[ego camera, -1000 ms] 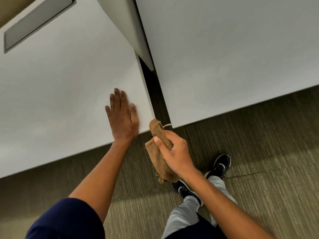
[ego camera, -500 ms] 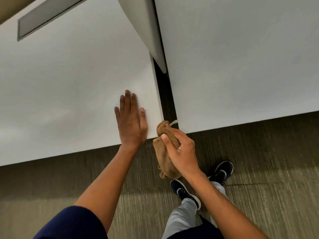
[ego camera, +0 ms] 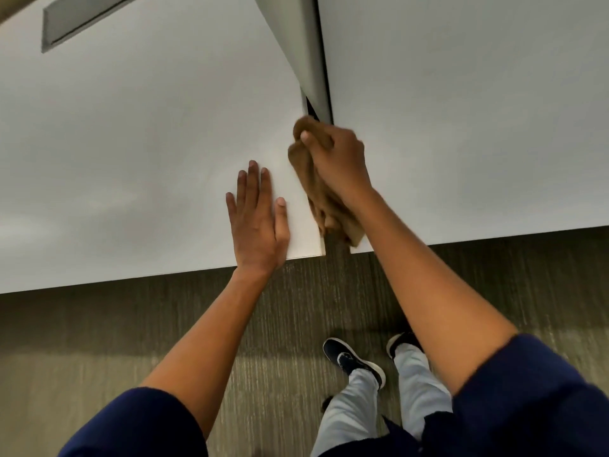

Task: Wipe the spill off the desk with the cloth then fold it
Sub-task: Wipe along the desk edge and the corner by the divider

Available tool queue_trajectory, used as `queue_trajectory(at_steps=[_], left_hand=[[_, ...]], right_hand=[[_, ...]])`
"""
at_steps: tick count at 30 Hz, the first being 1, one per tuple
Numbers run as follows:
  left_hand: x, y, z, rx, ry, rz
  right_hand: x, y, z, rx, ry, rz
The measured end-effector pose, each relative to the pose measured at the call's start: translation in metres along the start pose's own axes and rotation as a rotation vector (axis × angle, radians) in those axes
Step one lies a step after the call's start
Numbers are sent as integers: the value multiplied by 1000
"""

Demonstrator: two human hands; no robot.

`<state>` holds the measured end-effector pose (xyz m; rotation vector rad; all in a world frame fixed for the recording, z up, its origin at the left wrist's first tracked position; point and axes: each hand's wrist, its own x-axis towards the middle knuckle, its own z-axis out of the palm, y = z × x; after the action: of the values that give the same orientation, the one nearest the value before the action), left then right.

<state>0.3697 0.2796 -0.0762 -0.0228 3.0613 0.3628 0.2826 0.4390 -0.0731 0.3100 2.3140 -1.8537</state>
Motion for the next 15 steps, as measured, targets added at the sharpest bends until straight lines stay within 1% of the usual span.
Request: queue_trajectory(at_steps=[3,6,15], left_hand=[[0,-1,0,5,4,10],[0,-2,1,6,3,12],[1,-3,3,12,2,17]], right_hand=[[25,-3,0,68,0,31],[18,4,-2,145,-19,55],[-89,37,-3,222,-76,136]])
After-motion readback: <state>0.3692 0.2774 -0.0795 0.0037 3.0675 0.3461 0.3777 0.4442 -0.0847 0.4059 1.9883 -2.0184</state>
